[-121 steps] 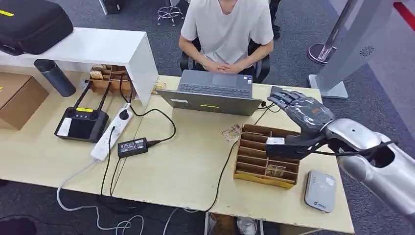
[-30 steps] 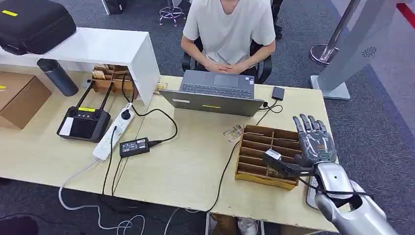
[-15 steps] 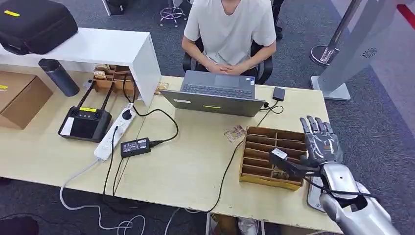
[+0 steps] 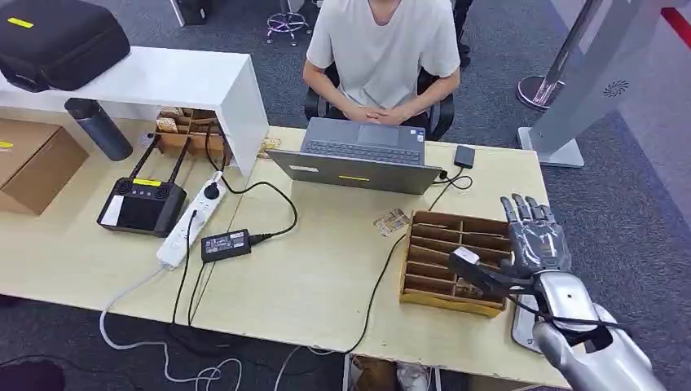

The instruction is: Pass the card to the sensor for recognition and then transmit it.

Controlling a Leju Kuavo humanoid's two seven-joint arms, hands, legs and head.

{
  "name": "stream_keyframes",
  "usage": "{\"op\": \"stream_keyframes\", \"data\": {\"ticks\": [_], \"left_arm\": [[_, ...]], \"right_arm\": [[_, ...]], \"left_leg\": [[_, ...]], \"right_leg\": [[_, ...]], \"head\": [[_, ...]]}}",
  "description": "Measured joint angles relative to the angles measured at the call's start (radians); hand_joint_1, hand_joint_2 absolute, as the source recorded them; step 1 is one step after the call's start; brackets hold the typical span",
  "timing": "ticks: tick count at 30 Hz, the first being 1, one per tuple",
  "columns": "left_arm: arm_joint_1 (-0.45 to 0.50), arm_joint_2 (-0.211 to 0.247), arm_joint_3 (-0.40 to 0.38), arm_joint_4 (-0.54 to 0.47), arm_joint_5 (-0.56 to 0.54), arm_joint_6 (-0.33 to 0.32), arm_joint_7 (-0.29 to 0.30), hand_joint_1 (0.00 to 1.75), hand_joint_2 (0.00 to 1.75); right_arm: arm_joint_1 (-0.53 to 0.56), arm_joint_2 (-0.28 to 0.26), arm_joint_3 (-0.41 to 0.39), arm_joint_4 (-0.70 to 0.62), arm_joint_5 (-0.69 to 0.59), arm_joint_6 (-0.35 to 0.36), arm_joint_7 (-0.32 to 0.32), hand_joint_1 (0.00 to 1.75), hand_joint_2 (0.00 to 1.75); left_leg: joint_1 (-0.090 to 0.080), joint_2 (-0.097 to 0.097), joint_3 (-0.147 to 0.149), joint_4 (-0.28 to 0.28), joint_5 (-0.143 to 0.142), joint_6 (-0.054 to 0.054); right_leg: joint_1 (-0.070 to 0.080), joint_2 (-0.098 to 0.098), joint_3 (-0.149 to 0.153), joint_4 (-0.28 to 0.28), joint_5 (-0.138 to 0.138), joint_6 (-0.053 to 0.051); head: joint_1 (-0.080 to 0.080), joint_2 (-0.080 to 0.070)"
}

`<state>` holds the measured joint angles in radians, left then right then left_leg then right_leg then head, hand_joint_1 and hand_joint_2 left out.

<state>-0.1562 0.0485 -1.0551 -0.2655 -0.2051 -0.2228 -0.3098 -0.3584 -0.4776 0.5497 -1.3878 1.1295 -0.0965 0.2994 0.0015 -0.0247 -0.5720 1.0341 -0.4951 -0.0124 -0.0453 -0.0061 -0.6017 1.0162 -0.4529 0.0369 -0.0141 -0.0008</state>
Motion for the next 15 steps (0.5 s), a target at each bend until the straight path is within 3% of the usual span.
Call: {"op": "stream_keyframes", "data": {"ticks": [6, 8, 10, 15], "left_arm": [[0.043, 0.011, 0.053, 0.002, 0.105, -0.009, -0.029, 0.00, 1.75], [0.066, 0.013, 0.092, 0.009, 0.186, -0.010, -0.031, 0.00, 1.75], [0.087, 0.016, 0.122, 0.012, 0.249, -0.009, -0.040, 0.00, 1.75], [0.113, 0.016, 0.172, 0.016, 0.364, -0.008, -0.040, 0.00, 1.75]], "right_arm": [[0.032, 0.000, -0.013, -0.052, -0.009, -0.060, -0.030, 0.00, 1.75], [0.048, 0.001, -0.023, -0.070, -0.008, -0.159, -0.066, 0.00, 1.75], [0.067, 0.002, -0.037, -0.087, 0.001, -0.213, -0.083, 0.00, 1.75], [0.103, 0.007, -0.067, -0.121, 0.003, -0.233, -0.093, 0.00, 1.75]], "left_leg": [[0.000, -0.003, 0.000, 0.000, -0.001, 0.001], [0.000, -0.003, 0.000, 0.000, -0.001, 0.001], [0.000, -0.003, -0.001, 0.000, -0.001, 0.001], [0.000, -0.003, -0.001, 0.000, -0.001, 0.002]], "right_leg": [[-0.001, -0.001, 0.000, 0.000, -0.002, 0.001], [-0.001, -0.001, -0.001, 0.000, -0.002, 0.001], [0.000, -0.001, -0.001, 0.000, -0.002, 0.002], [0.000, -0.002, -0.001, 0.000, -0.003, 0.002]], "head": [[-0.001, 0.000], [-0.001, 0.000], [-0.001, 0.000], [0.000, 0.000]]}}
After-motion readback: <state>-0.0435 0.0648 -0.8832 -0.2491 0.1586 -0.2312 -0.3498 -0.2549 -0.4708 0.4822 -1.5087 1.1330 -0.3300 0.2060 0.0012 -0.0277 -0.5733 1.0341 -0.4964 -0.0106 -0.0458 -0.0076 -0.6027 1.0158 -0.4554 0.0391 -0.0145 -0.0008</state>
